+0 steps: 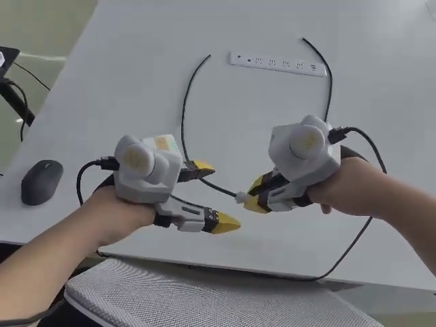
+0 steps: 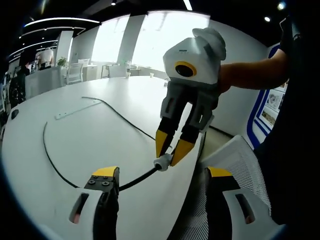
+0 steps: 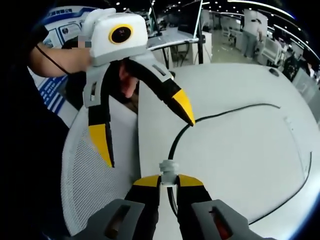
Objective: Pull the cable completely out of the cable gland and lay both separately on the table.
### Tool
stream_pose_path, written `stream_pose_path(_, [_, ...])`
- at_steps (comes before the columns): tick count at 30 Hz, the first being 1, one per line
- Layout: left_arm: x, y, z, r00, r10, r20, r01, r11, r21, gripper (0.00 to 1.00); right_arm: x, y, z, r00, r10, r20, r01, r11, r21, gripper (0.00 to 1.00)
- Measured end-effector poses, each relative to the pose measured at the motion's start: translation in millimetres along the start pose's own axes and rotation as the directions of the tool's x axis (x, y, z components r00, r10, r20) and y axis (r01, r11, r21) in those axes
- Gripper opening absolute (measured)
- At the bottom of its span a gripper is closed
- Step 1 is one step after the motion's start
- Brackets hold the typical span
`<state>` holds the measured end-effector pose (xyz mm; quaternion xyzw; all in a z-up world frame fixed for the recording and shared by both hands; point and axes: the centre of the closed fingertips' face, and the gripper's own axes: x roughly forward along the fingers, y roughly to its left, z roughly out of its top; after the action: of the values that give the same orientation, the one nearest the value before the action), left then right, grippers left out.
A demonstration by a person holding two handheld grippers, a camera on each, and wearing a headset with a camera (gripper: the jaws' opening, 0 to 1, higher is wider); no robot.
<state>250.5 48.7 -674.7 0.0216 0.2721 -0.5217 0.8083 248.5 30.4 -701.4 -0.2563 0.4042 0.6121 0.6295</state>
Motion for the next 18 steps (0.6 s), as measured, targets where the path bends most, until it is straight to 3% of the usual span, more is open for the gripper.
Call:
stream_pose_path(5, [2.1, 1.3, -0.8, 0.9996, -0.012, -0.025, 0.012, 1.000, 0.004, 0.69, -8.0, 1.0, 7.1, 1.0000, -0.003, 0.006, 0.004, 1.000, -0.031, 0.06])
stream_pose_path(9, [3.2, 2.6, -0.1, 0.9992, -0.030, -0.026, 0.030, 1.000, 0.006, 0.62, -14.5, -1.7, 11.5, 0.9999, -0.014, 0.007, 0.014, 0.998, -0.056, 0.06])
stream_pose_path(18, [7.5, 2.5, 9.3, 0.9975, -0.070, 0.012, 0.069, 0.998, 0.004, 0.55, -20.6, 7.0, 14.4, 0.9997, 0.026, -0.001, -0.026, 0.993, -0.118, 0.06])
